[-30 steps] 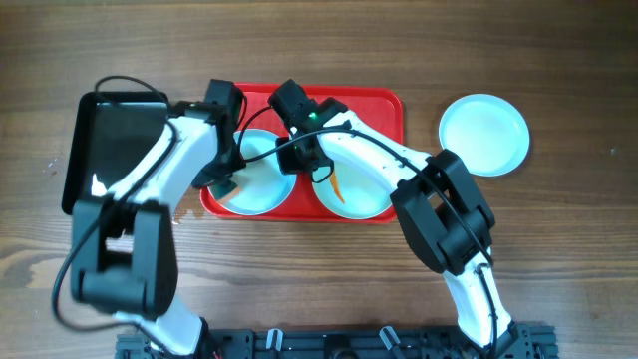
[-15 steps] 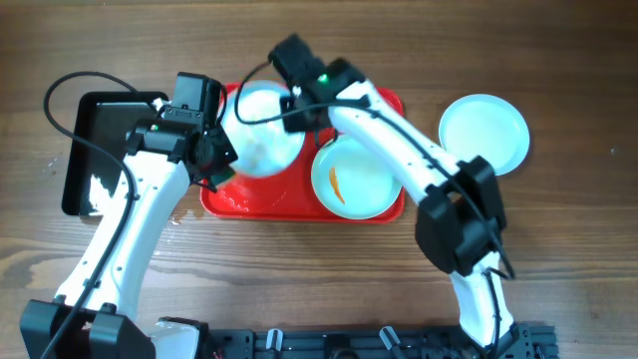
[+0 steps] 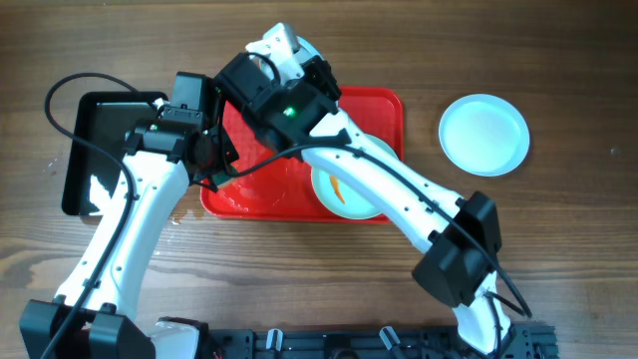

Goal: Clean dirty plates on tray and stack at the side
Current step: 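Carry the left plate with the right gripper onto the plate at right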

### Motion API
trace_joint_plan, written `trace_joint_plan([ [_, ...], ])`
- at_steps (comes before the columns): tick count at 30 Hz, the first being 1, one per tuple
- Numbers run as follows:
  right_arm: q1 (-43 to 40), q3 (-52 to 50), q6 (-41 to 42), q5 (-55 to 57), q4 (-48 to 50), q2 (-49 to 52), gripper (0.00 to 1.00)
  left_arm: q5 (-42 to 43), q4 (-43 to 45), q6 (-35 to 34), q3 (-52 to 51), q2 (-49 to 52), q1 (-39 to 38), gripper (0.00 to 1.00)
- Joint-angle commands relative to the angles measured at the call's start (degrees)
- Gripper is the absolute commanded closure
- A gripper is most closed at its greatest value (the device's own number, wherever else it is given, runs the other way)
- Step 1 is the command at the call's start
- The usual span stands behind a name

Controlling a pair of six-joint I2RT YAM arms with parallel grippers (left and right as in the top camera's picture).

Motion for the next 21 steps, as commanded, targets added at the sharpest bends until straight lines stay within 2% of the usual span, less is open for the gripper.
trace_joint_plan([
  [1, 2.1, 0.8, -1.0, 10.3, 0.2, -0.5, 0.96, 0.3, 0.2, -0.7, -0.1, -0.5, 0.5, 0.96],
  [9, 2.8, 0.8, -2.3, 12.5, -0.1, -0.5, 0.96, 0.3, 0.2, -0.7, -0.1, -0.5, 0.5, 0.96],
  [12, 2.8, 0.8, -1.8, 8.4, -0.6, -0.5, 0.95, 0.3, 0.2, -0.7, -0.1, -0.5, 0.5, 0.96],
  [15, 2.9, 0.8, 2.8, 5.7, -3.0, -0.5, 0.96, 0.3, 0.2, -0.7, -0.1, -0.5, 0.5, 0.96],
  [19, 2.8, 0.8, 11.6, -11.6, -6.1, -0.5, 0.96, 0.3, 0.4, -0.7, -0.1, -0.5, 0.5, 0.96],
  [21, 2.8, 0.8, 15.5, -11.6, -6.6, -1.3, 0.96, 0.5, 0.4, -0.7, -0.1, -0.5, 0.5, 0.96],
])
